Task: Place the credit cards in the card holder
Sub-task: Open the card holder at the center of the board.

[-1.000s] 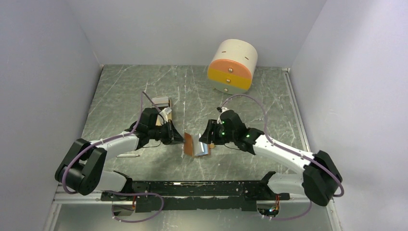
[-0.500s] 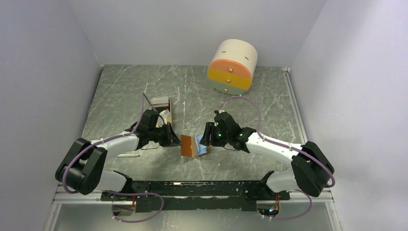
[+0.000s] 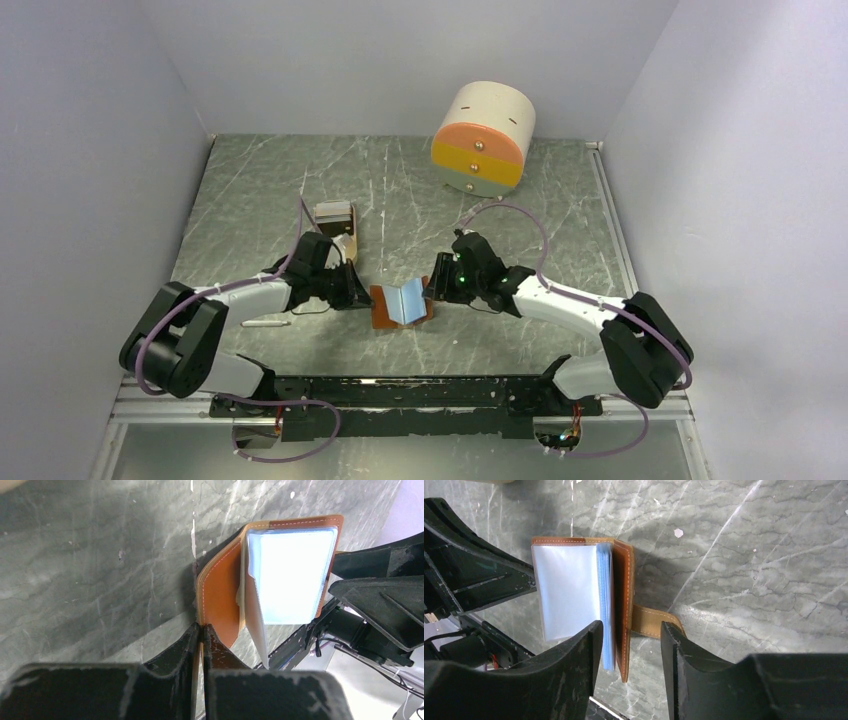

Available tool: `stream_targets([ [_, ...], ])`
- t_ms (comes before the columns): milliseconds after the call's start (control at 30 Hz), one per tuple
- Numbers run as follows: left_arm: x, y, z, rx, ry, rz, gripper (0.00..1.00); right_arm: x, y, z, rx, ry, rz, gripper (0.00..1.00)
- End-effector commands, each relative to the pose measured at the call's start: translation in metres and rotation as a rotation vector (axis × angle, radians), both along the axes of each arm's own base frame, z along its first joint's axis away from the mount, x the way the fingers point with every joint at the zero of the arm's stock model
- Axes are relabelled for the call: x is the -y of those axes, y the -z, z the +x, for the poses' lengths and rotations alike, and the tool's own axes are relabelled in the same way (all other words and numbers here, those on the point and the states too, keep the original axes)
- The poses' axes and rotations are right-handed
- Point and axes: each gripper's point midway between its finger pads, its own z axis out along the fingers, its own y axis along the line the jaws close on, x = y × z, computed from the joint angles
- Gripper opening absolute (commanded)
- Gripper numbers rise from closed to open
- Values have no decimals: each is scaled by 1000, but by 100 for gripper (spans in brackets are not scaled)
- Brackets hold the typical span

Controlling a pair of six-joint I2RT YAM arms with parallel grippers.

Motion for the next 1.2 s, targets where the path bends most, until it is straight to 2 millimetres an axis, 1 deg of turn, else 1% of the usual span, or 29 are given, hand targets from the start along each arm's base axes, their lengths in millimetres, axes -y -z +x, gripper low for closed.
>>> stream_targets([
  [0,-1,8,-5,-6,12,13,10,-4,-3,0,2,-4,66,46],
  [133,0,11,-5,-10,10,7,10,-13,-2,-6,-22,-25,116,34],
  [267,0,12,-6,-14,13,3,10,-18,-3,-8,-34,-36,159,31],
  [333,0,12,-6,-11,13,3,10,-24,-10,-9,-29,-49,201,31],
  [400,0,12,-6,-12,12,4,10,-28,-17,-10,-21,-57,243,28],
  [467,1,12,-5,-8,14,-2,11,-30,-20,-11,-18,-57,267,25],
  [533,3,11,-5,-11,16,-14,11,-30,-19,-11,-21,-57,269,20],
  [667,7,8,-6,-13,26,-44,12,-29,-7,-12,-48,-53,239,13],
  [733,9,3,-7,-7,33,-63,16,-26,-1,-12,-54,-44,221,11],
  [800,14,-7,-6,7,42,-98,21,-23,4,-12,-59,-35,199,11],
  [900,21,-26,-6,46,55,-169,33,-20,8,-12,-59,-32,184,8],
  [1000,25,-40,-6,75,56,-224,42,-19,7,-13,-54,-30,178,7],
  [1067,26,-45,-6,86,55,-242,45,-17,7,-12,-49,-28,170,7],
  [1167,26,-47,-4,91,47,-236,45,-17,5,-11,-43,-30,165,7],
])
